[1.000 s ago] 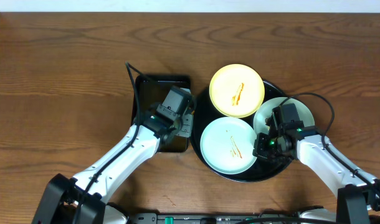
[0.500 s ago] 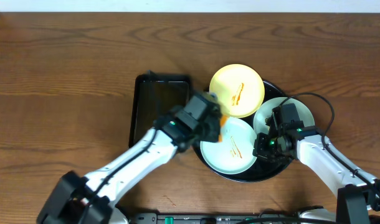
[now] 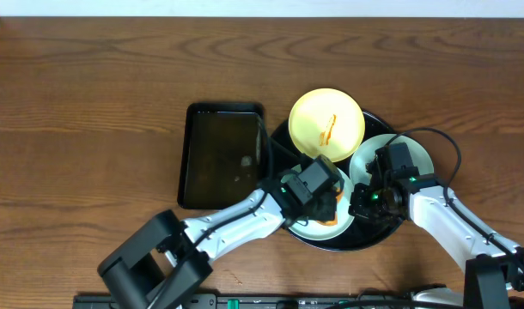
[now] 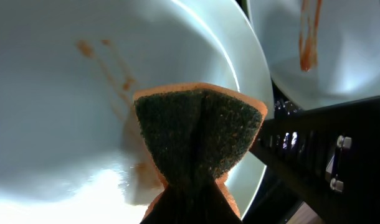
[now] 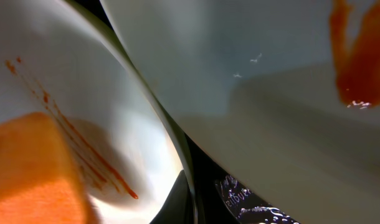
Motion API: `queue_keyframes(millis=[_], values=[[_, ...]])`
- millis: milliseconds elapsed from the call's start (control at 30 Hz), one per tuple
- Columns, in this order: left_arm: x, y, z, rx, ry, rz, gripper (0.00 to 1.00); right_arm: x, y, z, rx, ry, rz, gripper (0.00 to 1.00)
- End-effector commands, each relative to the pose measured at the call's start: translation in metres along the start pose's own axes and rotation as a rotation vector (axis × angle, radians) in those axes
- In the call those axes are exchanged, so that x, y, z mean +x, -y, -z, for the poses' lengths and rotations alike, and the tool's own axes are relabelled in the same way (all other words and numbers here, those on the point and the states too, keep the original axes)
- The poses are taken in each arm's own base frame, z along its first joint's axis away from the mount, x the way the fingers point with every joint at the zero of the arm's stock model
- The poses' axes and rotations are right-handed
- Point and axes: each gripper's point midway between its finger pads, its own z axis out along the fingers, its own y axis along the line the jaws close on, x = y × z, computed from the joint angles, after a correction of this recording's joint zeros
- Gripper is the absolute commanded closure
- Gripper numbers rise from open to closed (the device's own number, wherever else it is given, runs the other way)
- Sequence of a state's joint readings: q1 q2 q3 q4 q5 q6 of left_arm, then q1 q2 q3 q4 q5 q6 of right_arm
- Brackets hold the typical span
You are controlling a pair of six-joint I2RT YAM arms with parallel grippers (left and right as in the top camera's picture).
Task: Clean dirty plates on tray and stack at the side
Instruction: 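Move the sponge with the left gripper onto the lower pale green plate, then wipe the sauce on the pale green plate with the sponge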
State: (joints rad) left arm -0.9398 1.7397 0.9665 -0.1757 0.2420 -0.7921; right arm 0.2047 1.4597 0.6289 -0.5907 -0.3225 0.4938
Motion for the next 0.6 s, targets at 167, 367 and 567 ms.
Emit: queue_keyframes(millis=[167,367,567], values=[[0.000,0.010,-0.006,0.025,-0.002,0.030,0.93,0.004,0.000,-0.002,0.002,-0.014,-0.004,0.99],[0.005,0.010,-0.010,0.028,-0.028,0.045,0.93,0.004,0.000,-0.002,0.002,-0.014,-0.004,0.99],[0.008,0.015,-0.014,0.056,-0.046,0.040,0.93,0.004,0.000,-0.002,0.002,-0.014,-0.004,0.99]])
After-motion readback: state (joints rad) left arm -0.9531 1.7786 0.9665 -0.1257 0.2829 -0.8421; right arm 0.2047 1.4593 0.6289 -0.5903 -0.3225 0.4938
